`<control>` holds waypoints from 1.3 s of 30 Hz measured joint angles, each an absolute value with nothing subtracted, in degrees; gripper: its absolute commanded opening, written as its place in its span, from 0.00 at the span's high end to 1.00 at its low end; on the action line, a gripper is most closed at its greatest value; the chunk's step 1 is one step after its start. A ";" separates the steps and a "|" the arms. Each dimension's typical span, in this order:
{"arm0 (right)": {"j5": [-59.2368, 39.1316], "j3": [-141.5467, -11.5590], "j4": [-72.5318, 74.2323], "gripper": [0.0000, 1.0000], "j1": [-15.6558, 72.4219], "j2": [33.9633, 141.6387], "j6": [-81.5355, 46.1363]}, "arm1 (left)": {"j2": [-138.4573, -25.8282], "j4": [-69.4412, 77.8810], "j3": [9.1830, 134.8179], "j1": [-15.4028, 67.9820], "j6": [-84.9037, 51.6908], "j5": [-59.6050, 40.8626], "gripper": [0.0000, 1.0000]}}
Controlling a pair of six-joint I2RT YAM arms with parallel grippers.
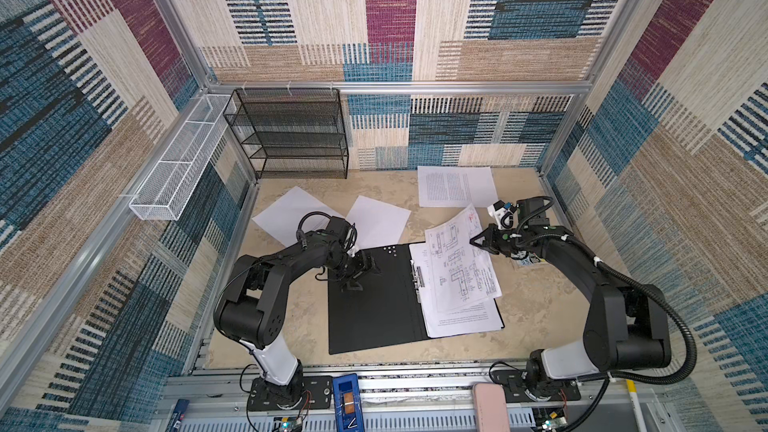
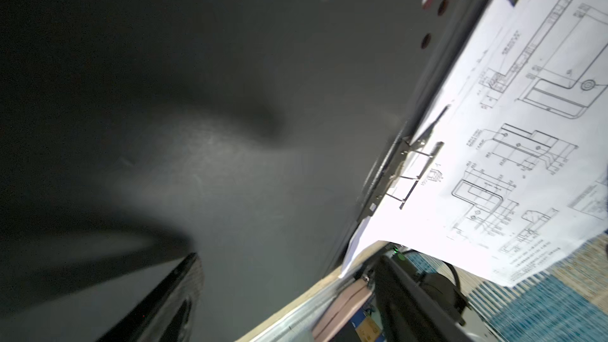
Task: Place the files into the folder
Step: 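Lower the drawing sheet onto the folder under the clip with both grippers, then hold the clip open with the left gripper while right presses the drawing sheet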
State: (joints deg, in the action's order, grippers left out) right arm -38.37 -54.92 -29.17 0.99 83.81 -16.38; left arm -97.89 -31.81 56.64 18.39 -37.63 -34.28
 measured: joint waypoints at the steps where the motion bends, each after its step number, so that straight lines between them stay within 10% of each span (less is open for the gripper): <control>1: -37.54 -55.05 -30.28 1.00 0.99 83.90 -15.79 | -97.89 -31.81 56.31 18.39 -37.39 -33.58 0.18; 39: -23.35 -49.10 -31.09 1.00 7.29 86.06 -11.09 | -101.80 -31.22 54.61 14.39 -38.04 -42.37 0.18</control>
